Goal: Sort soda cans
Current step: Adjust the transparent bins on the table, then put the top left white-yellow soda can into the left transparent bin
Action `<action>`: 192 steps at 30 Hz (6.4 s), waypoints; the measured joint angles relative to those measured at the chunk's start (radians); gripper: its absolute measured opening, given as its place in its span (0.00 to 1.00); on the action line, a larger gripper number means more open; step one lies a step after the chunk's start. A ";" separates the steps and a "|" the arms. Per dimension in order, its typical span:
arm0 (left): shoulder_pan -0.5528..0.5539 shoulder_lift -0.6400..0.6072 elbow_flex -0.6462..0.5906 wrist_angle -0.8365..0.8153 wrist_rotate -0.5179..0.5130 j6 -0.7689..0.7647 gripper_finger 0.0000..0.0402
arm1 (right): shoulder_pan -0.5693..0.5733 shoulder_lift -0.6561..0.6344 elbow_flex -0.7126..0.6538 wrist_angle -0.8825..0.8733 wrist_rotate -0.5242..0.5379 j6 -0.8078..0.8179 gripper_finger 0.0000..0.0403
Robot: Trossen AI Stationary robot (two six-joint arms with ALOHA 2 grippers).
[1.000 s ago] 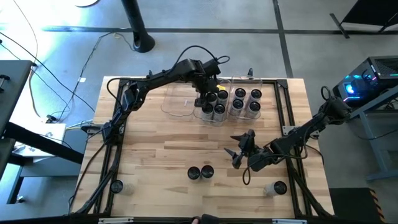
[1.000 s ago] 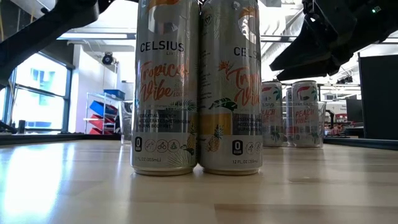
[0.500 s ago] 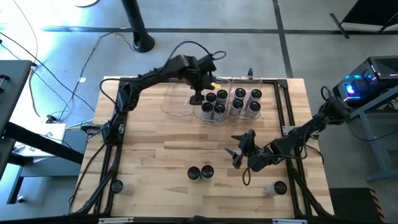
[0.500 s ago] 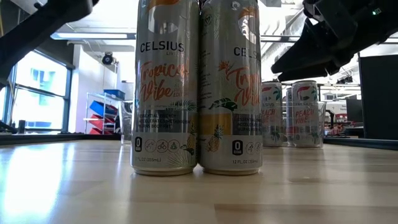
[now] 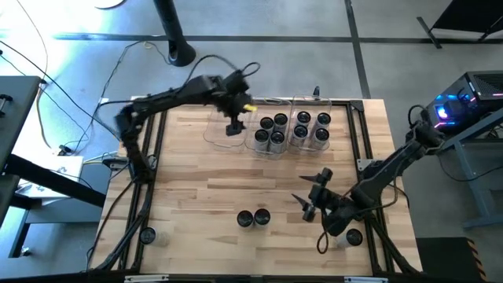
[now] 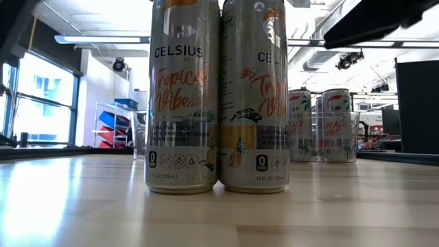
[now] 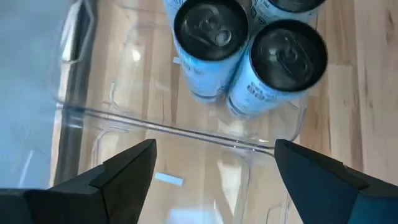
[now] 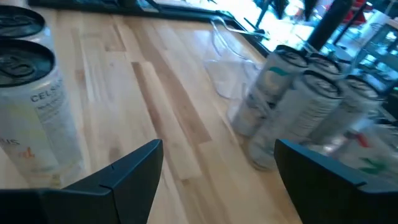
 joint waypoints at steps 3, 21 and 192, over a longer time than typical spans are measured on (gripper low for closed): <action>0.018 -0.162 -0.264 0.214 -0.001 -0.041 0.79 | -0.003 0.000 0.104 -0.253 -0.003 0.091 0.75; -0.132 -0.718 -1.009 0.770 -0.320 -0.457 0.79 | -0.990 -0.156 0.444 -0.737 -0.469 -0.363 0.44; -1.189 -0.062 -1.000 1.685 -0.845 -0.707 0.79 | -0.356 -0.321 -0.570 1.292 -0.720 -0.478 0.24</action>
